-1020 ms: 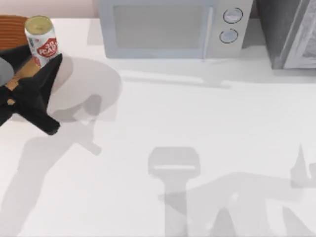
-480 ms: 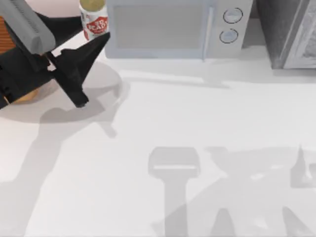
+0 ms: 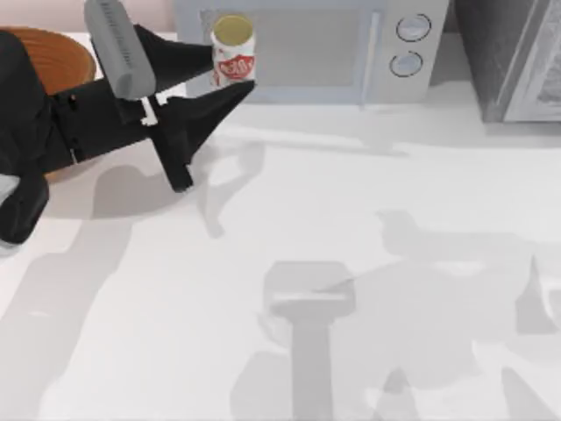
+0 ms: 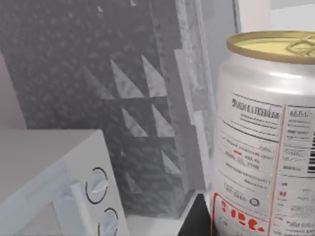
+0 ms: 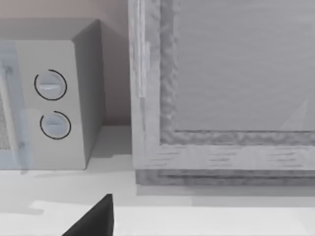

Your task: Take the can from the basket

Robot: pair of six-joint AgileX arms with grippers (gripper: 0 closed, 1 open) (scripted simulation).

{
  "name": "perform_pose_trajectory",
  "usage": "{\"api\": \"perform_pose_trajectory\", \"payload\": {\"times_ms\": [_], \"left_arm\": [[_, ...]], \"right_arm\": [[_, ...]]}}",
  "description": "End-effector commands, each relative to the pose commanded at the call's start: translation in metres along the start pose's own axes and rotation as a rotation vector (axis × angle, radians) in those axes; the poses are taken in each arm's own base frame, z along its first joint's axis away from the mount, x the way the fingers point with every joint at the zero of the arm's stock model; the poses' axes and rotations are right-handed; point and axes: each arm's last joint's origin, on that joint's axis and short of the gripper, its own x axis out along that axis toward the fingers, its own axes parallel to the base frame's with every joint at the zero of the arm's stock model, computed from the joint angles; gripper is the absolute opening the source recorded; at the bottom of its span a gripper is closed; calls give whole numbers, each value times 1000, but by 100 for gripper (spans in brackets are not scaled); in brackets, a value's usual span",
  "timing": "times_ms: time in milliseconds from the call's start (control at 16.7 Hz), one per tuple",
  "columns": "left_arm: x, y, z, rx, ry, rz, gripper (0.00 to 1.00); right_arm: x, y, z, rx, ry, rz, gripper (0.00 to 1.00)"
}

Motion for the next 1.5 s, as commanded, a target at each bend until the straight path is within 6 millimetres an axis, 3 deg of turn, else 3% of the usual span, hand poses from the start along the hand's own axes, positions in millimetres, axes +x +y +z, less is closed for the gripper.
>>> {"api": "perform_pose_trajectory", "payload": {"times_ms": [540,1140,1260,1500], "left_arm": [[30,20,-77,-40,-15,-220,0],[38,18,-179,-126,-10,-407,0],[35,16,-194,-165,1,-419,0],[31,14,-200,-199,13,-413,0]], "right_arm": [[0,0,0,0,0,0,100],[0,0,0,0,0,0,100],[0,0,0,0,0,0,100],[0,0,0,0,0,0,100]]}}
